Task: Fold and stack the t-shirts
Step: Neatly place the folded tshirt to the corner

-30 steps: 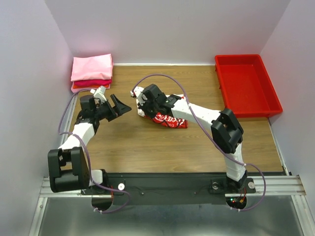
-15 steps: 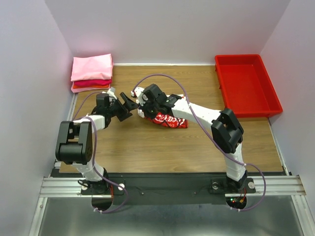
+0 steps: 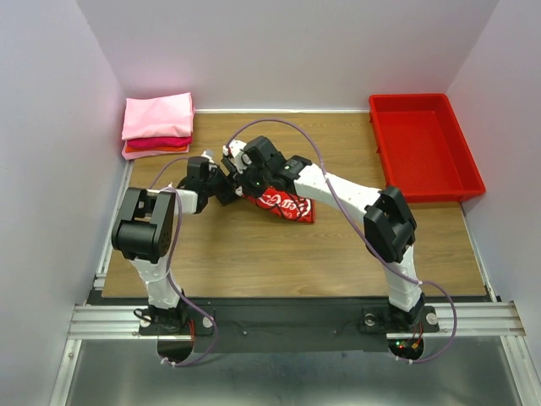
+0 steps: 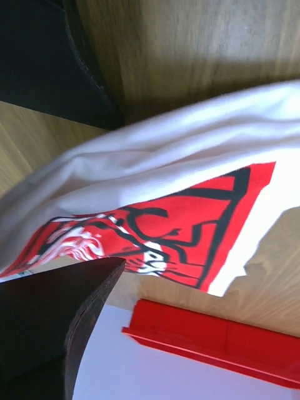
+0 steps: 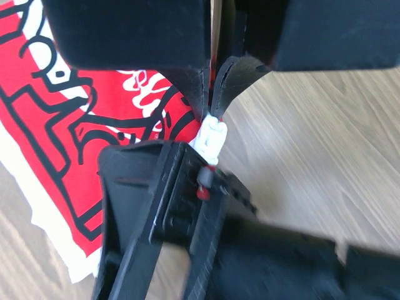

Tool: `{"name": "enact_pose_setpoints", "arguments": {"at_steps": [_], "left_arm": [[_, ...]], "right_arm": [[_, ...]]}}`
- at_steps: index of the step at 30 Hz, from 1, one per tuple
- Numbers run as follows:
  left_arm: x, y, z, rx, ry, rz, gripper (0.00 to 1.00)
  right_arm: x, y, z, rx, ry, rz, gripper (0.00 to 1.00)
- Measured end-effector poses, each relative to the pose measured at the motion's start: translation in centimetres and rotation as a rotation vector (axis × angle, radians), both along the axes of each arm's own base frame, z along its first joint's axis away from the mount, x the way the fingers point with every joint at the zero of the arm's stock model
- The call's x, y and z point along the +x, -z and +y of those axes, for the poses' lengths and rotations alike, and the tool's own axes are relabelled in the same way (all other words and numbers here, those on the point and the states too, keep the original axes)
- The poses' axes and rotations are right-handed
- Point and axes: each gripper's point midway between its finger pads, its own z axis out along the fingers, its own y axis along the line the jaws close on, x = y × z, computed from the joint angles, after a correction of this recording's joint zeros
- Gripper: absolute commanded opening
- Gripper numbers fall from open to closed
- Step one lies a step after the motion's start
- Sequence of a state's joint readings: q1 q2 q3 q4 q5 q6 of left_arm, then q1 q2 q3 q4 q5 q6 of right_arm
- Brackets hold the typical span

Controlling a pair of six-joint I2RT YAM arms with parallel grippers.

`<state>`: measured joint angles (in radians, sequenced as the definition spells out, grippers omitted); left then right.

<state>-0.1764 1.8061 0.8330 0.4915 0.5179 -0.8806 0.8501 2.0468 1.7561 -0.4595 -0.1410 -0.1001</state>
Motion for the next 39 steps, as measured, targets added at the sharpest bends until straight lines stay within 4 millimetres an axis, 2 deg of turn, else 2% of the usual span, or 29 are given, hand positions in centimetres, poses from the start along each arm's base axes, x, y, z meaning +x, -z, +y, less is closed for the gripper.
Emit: {"name": "enact_pose_setpoints", "arguments": {"at_steps": [2,5,11,19,21,22,25,26,27,30,33,39], "left_arm": [[0.3,0.2,-0.1,0.018,-0.023,-0.001,0.78],[1.0,0.7,-0.4,0.047,-0.057,0.001,0.72],[3.3,0.9,-0.7,0.075,-0.111,-0.022,0.7],[4.9,0.9,-0.8,0.073,-0.139,-0.061,0.66],[5.3,1.0,-0.8,0.072,-0.145,-0.075,0.57],[5.5,1.1,-0.7,0.075,-0.149,-0.081,0.45],[5.7,1.6,-0.6,0.092,-0.151,-0.089,0.2],[5.7,1.8,-0.5,0.099,-0.148,-0.091,0.06],[5.7,2.0,-0.5,0.108,-0.144,-0.095,0.01],[6.0,2.2,-0.3,0.155,-0.12,-0.108,0.0],[7.7,1.2,-0.2,0.238,-0.097,-0.149,0.0],[13.2,-4.2,1.9,0.475,-0.105,-0.312,0.0]], "right_arm": [[0.3,-0.7,0.6,0.024,0.007,-0.002,0.0],[0.7,-0.4,1.1,0.03,0.019,0.011,0.01],[0.7,1.3,1.3,0.017,0.038,0.045,0.01],[0.8,1.4,1.2,0.019,0.051,0.05,0.0],[0.8,1.4,1.3,0.019,0.053,0.053,0.0],[0.8,1.5,1.3,0.02,0.054,0.054,0.01],[1.1,1.7,1.6,0.022,0.056,0.055,0.01],[1.2,1.8,1.7,0.021,0.057,0.056,0.01],[1.2,1.8,1.7,0.021,0.058,0.057,0.04],[1.3,2.0,1.6,0.015,0.069,0.055,0.35],[1.6,2.0,1.4,0.007,0.085,0.043,0.54],[2.5,1.0,-0.6,-0.004,0.126,0.012,0.68]]}}
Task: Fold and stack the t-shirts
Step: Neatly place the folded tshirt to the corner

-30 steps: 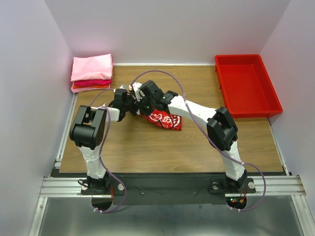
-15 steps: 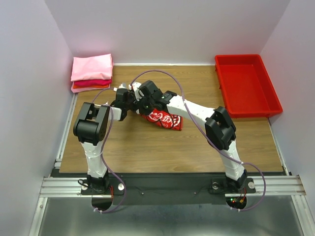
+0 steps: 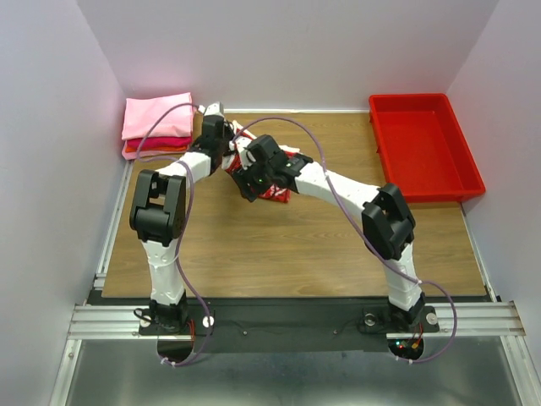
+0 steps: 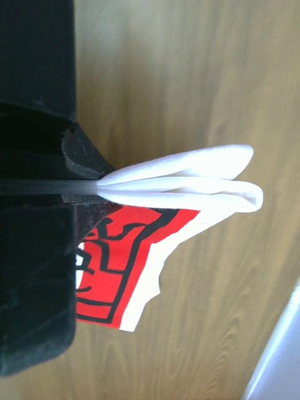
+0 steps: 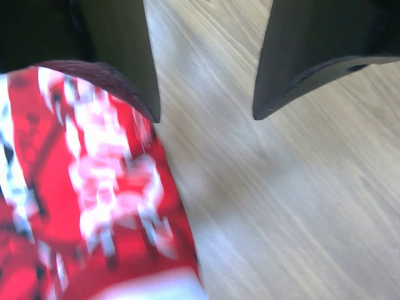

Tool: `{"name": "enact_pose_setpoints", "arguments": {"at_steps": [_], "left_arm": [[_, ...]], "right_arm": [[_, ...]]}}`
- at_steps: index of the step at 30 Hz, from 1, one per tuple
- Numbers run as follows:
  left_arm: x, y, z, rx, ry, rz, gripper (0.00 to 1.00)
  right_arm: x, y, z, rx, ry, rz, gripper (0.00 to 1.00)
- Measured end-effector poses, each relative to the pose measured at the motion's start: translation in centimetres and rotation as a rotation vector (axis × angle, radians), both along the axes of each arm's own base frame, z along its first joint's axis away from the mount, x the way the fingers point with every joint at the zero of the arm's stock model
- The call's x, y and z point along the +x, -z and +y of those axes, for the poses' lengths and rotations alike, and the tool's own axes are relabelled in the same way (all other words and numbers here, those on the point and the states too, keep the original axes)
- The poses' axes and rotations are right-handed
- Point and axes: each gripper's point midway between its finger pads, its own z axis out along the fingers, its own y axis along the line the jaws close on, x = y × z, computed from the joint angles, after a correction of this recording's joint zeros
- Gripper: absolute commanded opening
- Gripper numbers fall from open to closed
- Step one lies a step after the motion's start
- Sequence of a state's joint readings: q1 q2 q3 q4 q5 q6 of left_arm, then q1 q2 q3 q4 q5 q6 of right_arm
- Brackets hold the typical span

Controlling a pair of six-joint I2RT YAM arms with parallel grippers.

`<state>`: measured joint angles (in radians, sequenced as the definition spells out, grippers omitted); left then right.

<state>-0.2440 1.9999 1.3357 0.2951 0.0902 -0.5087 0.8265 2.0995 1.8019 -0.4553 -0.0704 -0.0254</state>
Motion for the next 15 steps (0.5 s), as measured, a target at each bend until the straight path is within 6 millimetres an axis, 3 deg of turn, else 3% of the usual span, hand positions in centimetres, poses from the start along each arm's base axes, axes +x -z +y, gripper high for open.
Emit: {"name": "enact_pose_setpoints", "arguments": {"at_steps": [5,9,15], "left_arm": [[3.6,-2.6,3.0,0.171,-0.045,-0.067,0.0],[6.2,-2.6,5.7,0.319,-0.08,-0.075,0.0],[10.2,-2.6,8.5,0.493,-0.063,-0.08,0.0]], "right_arm": [[1.2,-1.2,-3.4,-0.01,0.062,-0.02,0.77],[2.2,-1.9,-5.8,-0.017,0.109,-0.033,0.8],[2.7,-2.0,-8.2,-0.032,0.147,-0.038,1.0]]}}
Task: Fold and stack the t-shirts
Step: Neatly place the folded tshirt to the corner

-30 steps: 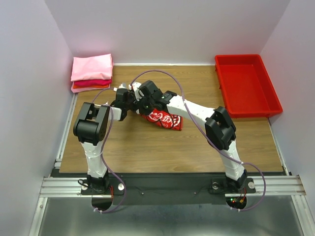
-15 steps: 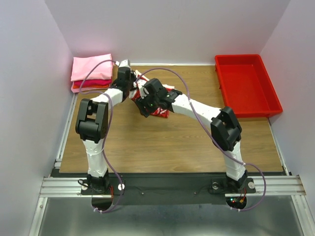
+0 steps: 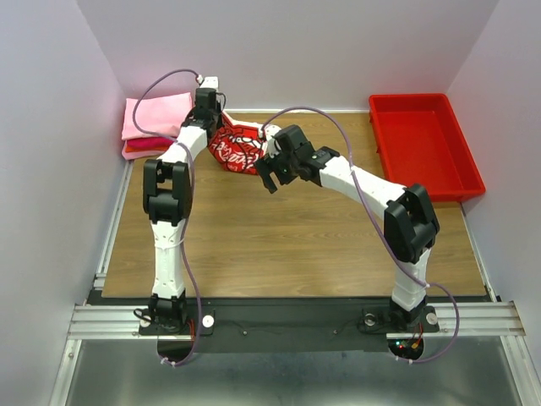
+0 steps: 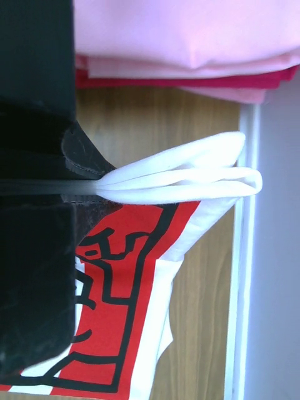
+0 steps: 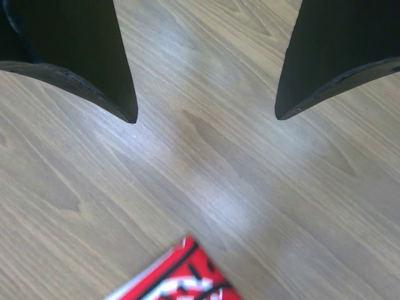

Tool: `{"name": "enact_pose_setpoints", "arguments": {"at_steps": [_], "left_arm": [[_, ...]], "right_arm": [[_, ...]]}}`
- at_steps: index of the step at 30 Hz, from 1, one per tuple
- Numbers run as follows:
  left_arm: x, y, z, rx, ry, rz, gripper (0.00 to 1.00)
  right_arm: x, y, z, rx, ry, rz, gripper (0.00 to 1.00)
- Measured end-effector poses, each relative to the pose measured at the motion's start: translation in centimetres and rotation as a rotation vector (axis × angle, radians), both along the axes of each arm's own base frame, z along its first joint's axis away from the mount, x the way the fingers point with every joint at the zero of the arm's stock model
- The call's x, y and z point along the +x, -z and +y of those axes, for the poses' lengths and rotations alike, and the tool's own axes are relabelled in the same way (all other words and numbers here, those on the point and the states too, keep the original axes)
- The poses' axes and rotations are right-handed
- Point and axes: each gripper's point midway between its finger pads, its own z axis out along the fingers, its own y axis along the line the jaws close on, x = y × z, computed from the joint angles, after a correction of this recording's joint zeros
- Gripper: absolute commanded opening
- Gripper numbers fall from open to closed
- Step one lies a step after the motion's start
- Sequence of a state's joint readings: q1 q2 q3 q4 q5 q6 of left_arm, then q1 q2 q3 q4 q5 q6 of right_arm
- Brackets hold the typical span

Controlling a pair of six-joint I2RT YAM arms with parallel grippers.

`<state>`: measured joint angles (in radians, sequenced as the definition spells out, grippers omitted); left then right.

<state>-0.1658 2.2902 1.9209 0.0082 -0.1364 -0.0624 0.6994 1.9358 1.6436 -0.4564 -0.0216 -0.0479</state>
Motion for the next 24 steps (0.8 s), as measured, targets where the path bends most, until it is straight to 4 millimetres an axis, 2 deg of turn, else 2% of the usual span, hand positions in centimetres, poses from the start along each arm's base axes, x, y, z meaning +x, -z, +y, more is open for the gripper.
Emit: {"name": "enact_pose_setpoints", "arguments": {"at_steps": [4,9,11,13,15,20,24], "left_arm": [[1.3,-1.2,1.9,0.058,0.004,-0.012,0.0],[2.8,-6.0,4.5,0.137,-0.001,-0.087,0.0],[3.3,-8.3,5.3,0.163,-0.007,-0.132,0.0],[3.6,-9.7,5.8,0.184,-0.01,-0.16,0.0],[3.7,-10.5,6.0,0.2,-0.007,-0.175,0.0],[3.5,-10.3,5.7,0.221,0.011,-0.162,0.0],[3.6,-11.0,5.5,0.228,0.017,-0.172,0.0]], "right_arm": [[-0.3,0.4,-0.3,-0.012,-0.001,0.005,1.0],[-0.3,0.6,-0.4,-0.014,-0.001,0.008,1.0],[-0.3,0.6,-0.4,-0.014,-0.001,0.008,1.0],[-0.3,0.6,-0.4,-0.014,-0.001,0.008,1.0],[-0.3,0.6,-0.4,-0.014,-0.001,0.008,1.0],[-0.3,0.6,-0.4,-0.014,-0.001,0.008,1.0],[-0.3,0.6,-0.4,-0.014,-0.001,0.008,1.0]]}}
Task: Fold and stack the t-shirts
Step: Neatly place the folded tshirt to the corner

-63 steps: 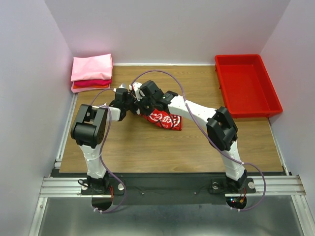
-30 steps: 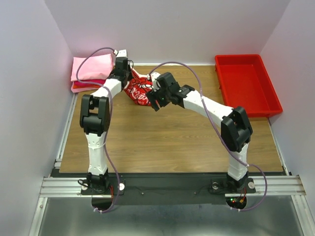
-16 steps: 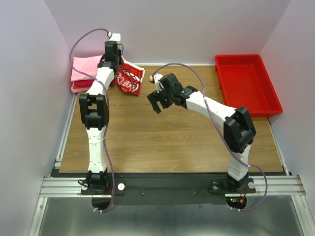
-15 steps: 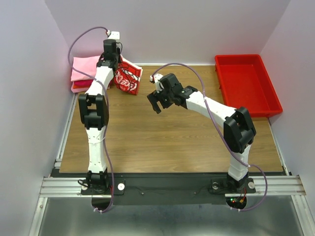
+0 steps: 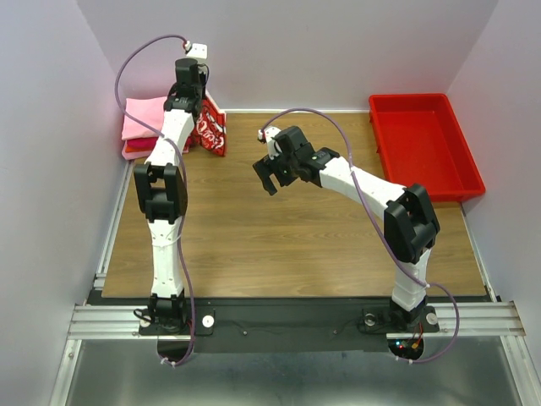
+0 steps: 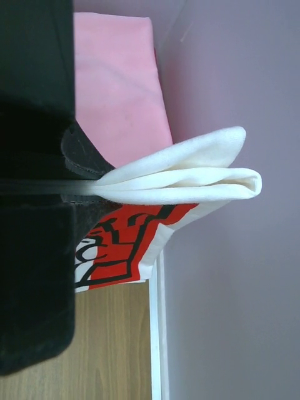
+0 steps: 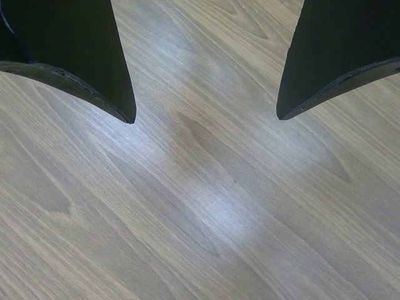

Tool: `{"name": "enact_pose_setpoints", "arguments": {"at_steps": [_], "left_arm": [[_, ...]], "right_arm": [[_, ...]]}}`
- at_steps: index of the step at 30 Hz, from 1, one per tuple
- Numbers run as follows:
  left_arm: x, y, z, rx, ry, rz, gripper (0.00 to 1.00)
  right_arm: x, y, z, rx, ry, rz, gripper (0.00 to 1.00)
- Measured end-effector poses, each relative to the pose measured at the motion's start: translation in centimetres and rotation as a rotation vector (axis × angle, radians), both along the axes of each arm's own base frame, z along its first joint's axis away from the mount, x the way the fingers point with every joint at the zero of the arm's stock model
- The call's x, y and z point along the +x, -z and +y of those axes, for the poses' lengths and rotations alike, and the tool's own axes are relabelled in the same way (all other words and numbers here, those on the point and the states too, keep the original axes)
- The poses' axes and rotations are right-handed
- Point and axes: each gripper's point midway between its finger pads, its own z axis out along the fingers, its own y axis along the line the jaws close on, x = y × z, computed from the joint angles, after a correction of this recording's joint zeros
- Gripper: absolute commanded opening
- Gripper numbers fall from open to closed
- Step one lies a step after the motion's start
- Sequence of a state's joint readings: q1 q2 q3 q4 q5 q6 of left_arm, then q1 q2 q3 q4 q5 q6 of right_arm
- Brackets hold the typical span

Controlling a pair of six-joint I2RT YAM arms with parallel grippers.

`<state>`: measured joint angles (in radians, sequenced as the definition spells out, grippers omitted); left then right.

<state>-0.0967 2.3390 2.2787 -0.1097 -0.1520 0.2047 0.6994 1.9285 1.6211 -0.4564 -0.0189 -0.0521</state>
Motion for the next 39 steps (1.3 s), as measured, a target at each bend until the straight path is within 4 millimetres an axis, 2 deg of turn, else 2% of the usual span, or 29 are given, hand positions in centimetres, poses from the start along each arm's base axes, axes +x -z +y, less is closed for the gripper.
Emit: {"name": "enact_pose_setpoints", "arguments": {"at_steps": [11,30,34,39], "left_arm": [[0.4,-4.5,-0.1,0.022,0.008,-0.095,0.0],[0.3,-5.5,0.0,0.055,0.01,-0.11,0.0],[-0.1,-7.0,0.1,0.067,0.012,-0.13,0.0],[-0.9,-9.7,0.3,0.083,0.014,-0.171,0.0]], "right_arm": [[0.0,0.0,0.0,0.0,-0.001,0.0,1.0],[-0.1,0.0,0.1,0.005,-0.005,0.004,1.0],[-0.1,0.0,0.1,0.005,-0.006,0.004,1.0],[-0.2,0.0,0.2,0.009,-0.01,0.007,1.0]]}}
